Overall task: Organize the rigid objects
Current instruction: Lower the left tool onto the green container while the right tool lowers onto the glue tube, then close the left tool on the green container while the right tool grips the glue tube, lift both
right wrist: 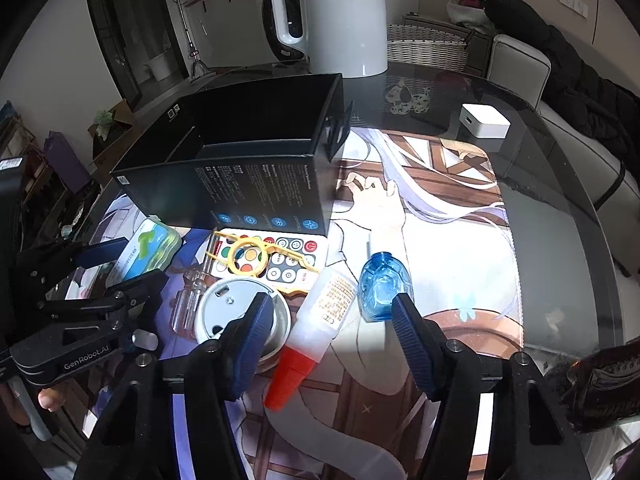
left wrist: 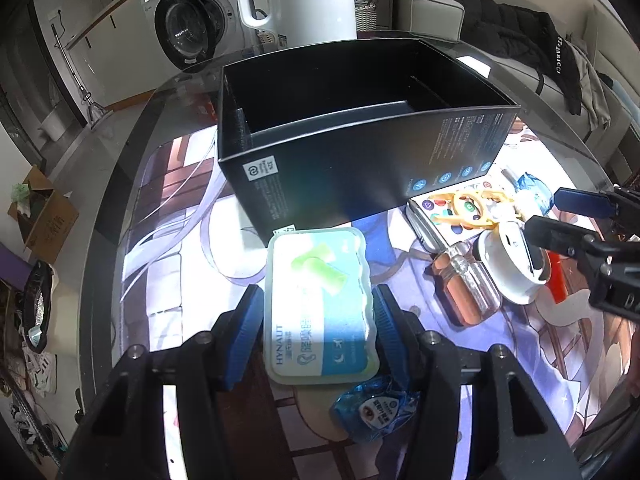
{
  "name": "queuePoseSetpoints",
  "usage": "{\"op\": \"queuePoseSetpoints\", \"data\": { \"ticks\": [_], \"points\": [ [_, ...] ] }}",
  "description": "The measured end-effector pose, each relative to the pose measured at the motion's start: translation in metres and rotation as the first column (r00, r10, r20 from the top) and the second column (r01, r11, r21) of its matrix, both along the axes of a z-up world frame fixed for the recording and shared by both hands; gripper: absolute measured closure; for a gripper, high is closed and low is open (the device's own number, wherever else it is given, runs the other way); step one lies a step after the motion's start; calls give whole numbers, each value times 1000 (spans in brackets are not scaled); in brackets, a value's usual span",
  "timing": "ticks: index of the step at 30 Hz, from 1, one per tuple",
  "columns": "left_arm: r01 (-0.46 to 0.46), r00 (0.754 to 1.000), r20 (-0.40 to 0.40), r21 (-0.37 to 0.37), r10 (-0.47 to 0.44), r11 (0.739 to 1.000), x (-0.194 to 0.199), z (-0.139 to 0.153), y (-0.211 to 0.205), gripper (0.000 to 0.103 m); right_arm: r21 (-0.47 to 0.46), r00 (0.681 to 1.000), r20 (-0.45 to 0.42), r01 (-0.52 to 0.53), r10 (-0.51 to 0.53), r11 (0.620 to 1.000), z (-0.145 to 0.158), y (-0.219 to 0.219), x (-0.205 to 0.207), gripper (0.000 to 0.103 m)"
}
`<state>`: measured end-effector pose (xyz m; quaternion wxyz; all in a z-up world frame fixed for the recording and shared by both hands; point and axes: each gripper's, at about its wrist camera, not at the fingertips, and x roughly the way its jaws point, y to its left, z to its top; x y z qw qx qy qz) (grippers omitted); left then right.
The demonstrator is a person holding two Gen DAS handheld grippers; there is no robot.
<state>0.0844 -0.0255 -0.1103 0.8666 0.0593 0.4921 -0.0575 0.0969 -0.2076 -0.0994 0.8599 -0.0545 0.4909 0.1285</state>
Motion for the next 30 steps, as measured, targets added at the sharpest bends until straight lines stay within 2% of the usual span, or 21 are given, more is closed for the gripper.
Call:
{"op": "queuePoseSetpoints", "data": {
  "ticks": [7,10,13,18,20,30],
  "points": [
    [3,1000,4,8,-3,1000,1,0,0,47,0,998,-39,42,-42,999,-6,-17,5,50],
    [5,1000,7,15,-5,1000,1,0,-2,47,-41,1000,-29,11,-12,999,-10,-8,3,50],
    [5,1000,5,15,-5,1000,0,-2,-2,47,-88,1000,-15,-7,6,996,-14,-2,3,57],
    [6,1000,0,11,-6,1000,0,-2,-1,48,-127,997,2,-77,78,989,-14,10,-3,77],
    [6,1000,0,10,-6,1000,-1,-2,0,48,-131,996,1,-91,92,987,-13,13,-5,81],
    [12,999,44,3,-12,1000,-7,10,1,49,-102,994,13,-105,107,989,-8,12,-8,82]
  ]
}}
